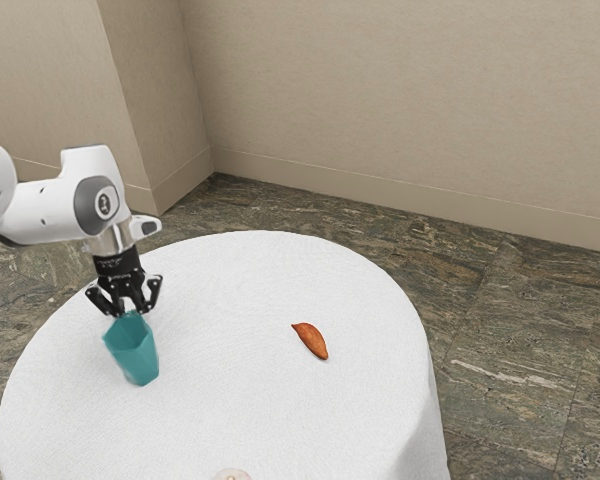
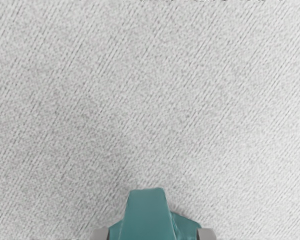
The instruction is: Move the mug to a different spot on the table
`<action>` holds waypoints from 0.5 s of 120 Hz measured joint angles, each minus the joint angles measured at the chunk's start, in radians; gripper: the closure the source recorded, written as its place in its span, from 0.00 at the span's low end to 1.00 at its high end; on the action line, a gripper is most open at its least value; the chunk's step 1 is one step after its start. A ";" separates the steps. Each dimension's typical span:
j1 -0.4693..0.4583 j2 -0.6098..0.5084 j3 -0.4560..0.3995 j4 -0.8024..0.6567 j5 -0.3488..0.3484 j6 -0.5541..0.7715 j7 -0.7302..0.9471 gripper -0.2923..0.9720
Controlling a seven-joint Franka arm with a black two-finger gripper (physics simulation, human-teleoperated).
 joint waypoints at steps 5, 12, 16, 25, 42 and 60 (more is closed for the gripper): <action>0.000 -0.006 0.000 0.000 0.002 -0.001 -0.001 0.70; 0.000 -0.024 0.000 0.002 0.010 -0.003 -0.002 0.71; 0.000 -0.033 0.000 0.002 0.015 -0.004 -0.003 0.73; 0.001 -0.051 -0.005 0.005 0.029 -0.004 -0.007 0.72; -0.003 -0.076 -0.047 0.009 0.046 0.000 -0.018 0.80; -0.033 -0.100 -0.061 0.010 0.058 0.006 -0.036 0.83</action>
